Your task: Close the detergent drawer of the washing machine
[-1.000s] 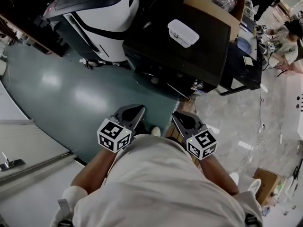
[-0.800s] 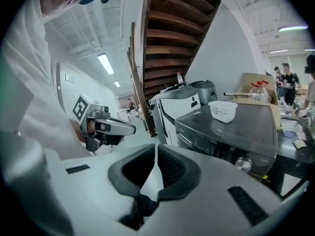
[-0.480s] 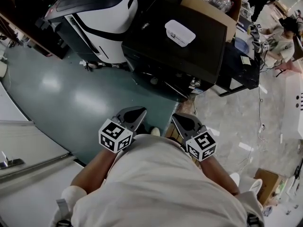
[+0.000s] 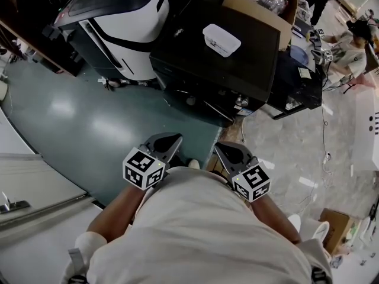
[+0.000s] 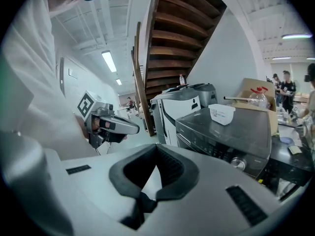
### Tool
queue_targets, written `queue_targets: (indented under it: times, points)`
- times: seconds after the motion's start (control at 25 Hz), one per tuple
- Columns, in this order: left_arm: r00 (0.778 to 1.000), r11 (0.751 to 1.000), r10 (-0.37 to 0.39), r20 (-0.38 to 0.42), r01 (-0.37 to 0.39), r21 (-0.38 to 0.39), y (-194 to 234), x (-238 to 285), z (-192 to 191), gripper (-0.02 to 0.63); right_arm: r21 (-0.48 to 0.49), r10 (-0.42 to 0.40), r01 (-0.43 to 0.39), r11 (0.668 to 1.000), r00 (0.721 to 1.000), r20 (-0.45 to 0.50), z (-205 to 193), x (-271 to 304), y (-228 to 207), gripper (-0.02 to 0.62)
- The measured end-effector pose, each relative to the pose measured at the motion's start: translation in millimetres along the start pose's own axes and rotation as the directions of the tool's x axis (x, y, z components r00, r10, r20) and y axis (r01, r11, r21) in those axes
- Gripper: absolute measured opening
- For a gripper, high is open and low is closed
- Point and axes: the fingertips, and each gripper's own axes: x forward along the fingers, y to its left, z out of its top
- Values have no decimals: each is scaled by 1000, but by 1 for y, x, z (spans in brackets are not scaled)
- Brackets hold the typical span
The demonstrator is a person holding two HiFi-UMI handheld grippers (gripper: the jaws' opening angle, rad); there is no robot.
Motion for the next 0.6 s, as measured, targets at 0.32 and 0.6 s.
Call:
queue_targets:
  times: [0.32, 0.6]
  points:
    - [1000, 1000, 0, -1, 0, -10, 3, 1, -1, -5, -13, -5, 5, 1000, 1000, -4, 2, -2, -2, 5]
    - [1000, 1000, 4, -5, -4, -17, 10, 2, 0, -5, -12, 1, -1, 1000, 1000, -10, 2, 3, -3, 5]
